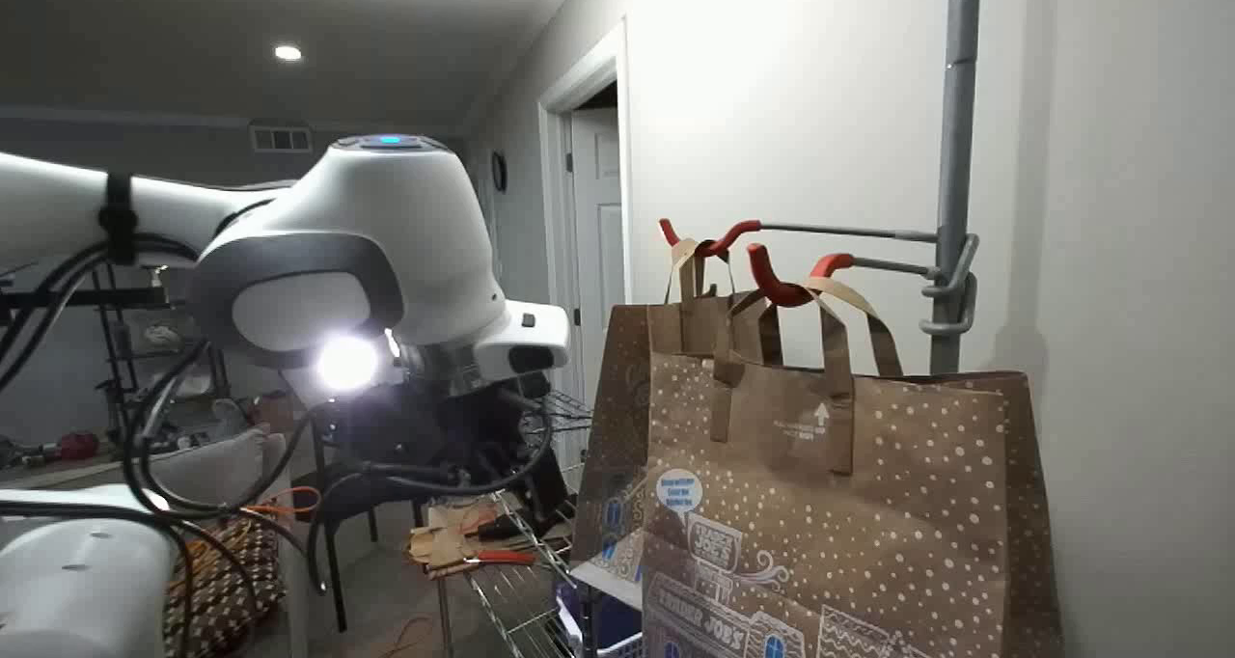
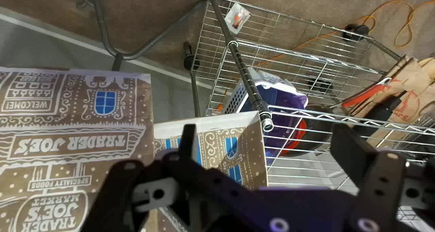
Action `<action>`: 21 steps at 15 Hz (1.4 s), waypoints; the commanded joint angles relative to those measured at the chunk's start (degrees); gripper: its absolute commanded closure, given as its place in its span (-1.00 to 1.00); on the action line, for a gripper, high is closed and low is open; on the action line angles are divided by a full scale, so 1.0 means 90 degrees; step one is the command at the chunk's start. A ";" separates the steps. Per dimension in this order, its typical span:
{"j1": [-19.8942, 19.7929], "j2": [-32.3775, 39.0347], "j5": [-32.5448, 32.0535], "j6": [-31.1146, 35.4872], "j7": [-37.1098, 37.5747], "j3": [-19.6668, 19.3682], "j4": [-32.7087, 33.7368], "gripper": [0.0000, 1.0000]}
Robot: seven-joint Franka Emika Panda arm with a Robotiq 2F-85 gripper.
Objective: Take the bags off of the hanger
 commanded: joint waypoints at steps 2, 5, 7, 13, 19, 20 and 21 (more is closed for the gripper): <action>0.0006 -0.0014 0.0060 0.0030 -0.0093 0.0049 -0.0031 -1.00; -0.0002 0.0013 0.0056 -0.0024 0.0004 0.0114 0.0131 -1.00; -0.0025 0.0021 0.0043 -0.0023 -0.0030 0.0067 0.0116 -1.00; 0.0235 -0.0505 0.0455 0.0193 0.0044 0.0198 0.0340 -1.00; 0.0807 -0.1059 0.0812 0.1130 0.0011 0.0570 0.0956 -1.00; 0.0936 -0.1068 0.0816 0.1611 -0.0067 0.0500 0.0892 -1.00; 0.1067 -0.0997 0.0794 0.2024 -0.0135 0.0396 0.0866 -1.00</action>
